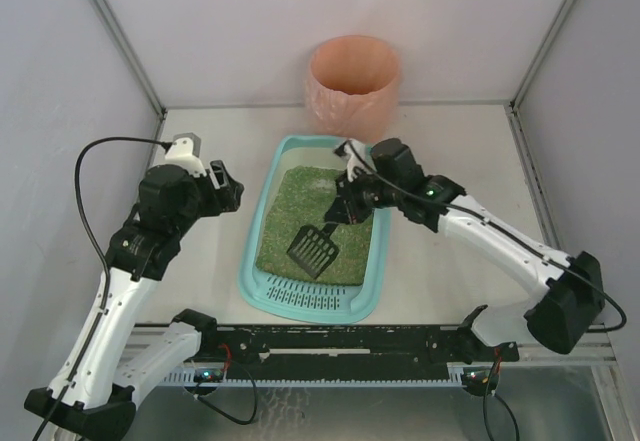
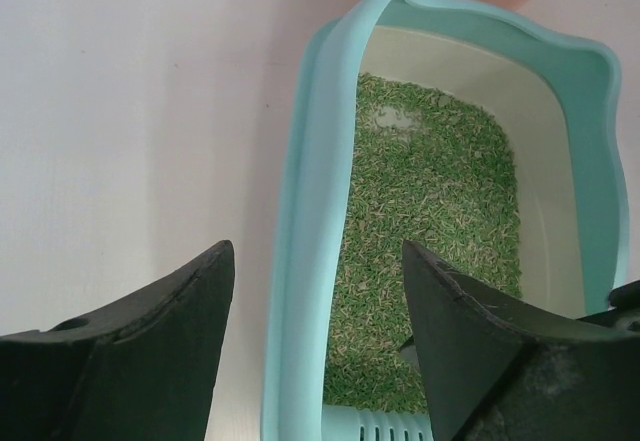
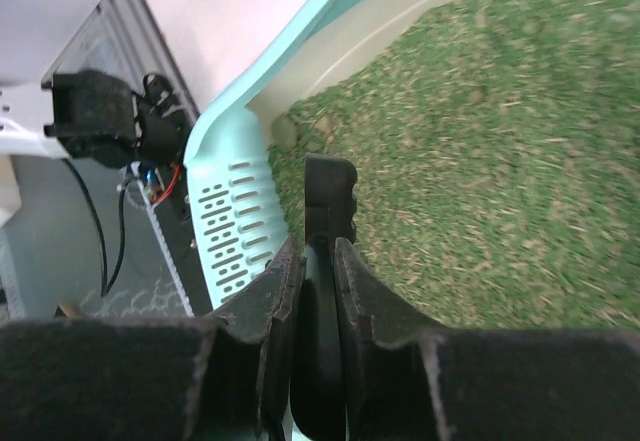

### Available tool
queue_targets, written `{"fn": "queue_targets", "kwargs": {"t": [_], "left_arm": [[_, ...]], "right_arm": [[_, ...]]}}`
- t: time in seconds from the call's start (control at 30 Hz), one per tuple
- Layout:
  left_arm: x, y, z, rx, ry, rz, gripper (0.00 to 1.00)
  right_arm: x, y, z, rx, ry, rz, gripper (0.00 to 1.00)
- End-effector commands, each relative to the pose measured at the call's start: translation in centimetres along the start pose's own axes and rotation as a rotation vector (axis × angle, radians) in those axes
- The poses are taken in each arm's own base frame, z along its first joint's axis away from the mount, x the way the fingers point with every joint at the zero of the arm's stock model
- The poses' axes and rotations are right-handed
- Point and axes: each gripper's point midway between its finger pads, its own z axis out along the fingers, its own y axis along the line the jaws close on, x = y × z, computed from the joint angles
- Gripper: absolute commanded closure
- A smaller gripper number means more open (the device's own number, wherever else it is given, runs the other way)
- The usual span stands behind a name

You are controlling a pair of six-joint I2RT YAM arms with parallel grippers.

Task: Clean the litter box

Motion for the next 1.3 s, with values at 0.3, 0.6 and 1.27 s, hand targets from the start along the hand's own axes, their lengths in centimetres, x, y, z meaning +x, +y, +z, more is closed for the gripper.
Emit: {"fn": "queue_targets", "kwargs": {"t": [0.3,0.6,1.27], "left_arm": [[-0.1,-0.7,-0.5,0.064,-0.016,0.071,0.28],[-0.6,-0.2,0.0,0.037,-0.012,0.140,0.26],[-0.6,0.3,1.5,0.004,-0.013,0.137,0.25]], "right_arm": [[1.6,4.1,8.8,-0.166,0.126,-0.152,1.00],[0.3,-2.9,9.6,0.193,0.163,-0.294,1.00],[-13.8,-13.9,-0.2,0.615,-0.214,-0.153,0.99]]}}
